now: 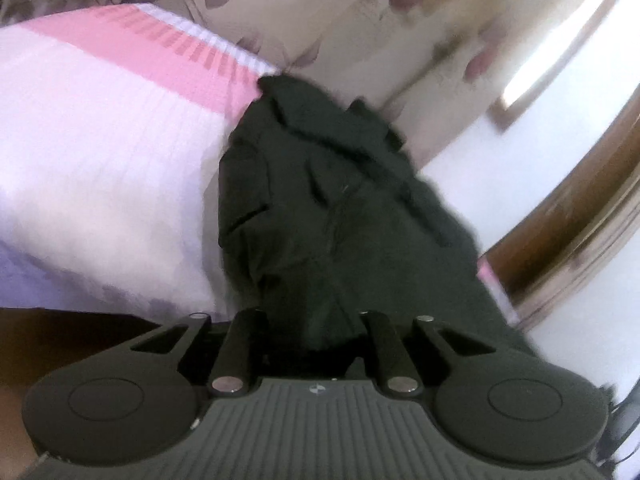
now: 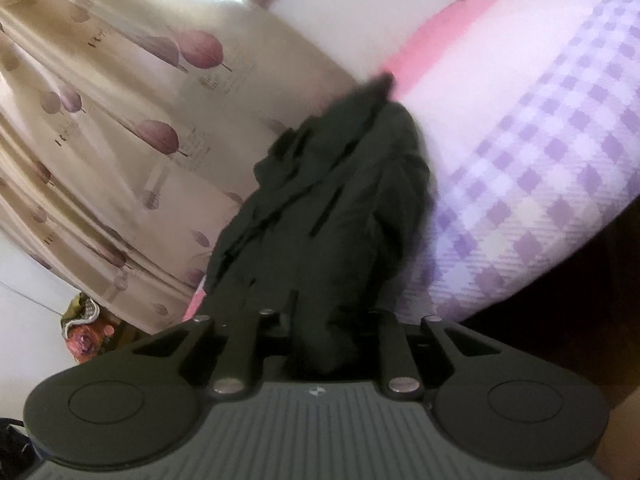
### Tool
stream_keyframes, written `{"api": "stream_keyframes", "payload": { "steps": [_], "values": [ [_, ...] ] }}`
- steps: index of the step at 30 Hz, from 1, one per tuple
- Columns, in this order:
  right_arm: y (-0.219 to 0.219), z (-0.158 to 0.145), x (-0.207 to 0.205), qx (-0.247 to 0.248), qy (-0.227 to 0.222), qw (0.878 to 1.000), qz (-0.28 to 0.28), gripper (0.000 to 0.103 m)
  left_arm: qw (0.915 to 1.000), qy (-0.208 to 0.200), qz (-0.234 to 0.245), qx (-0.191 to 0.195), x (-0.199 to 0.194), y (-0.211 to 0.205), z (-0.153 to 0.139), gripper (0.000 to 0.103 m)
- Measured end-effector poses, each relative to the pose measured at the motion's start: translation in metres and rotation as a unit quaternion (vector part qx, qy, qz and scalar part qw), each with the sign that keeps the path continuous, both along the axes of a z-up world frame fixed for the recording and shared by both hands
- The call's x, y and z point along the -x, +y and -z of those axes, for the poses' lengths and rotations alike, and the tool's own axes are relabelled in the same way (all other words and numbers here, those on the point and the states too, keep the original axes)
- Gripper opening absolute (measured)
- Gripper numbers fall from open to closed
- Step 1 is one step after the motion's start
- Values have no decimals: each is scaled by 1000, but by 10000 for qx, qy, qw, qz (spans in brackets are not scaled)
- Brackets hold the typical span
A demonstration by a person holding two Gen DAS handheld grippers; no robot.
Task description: Fold large clothes
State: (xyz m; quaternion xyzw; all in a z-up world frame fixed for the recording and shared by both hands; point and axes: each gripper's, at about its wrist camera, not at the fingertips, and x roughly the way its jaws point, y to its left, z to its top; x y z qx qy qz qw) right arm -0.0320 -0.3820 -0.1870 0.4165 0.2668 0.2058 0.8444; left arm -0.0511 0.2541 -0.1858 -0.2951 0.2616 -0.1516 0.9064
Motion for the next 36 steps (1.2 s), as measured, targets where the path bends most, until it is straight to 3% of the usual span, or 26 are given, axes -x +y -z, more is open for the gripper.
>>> {"api": "stream_keyframes", "payload": {
  "steps": [11, 23, 29, 36],
  "values": [
    [-12, -18, 18, -650, -383, 9971, -75, 14, 9992, -403, -33, -8, 29, 1, -25, 13],
    [-28, -47, 46, -1272, -681, 9895, -108, 15, 9970, -734, 51, 249, 68, 10, -50, 13],
    [-29, -68, 22, -1427, -872, 9859, -42, 15, 9940, -979, -32, 482, 51, 6, -77, 13],
    [-34, -96, -33, -1367, -1010, 9855, 31, 15, 9902, -1169, -207, 739, 1, 10, -113, 14]
  ]
}}
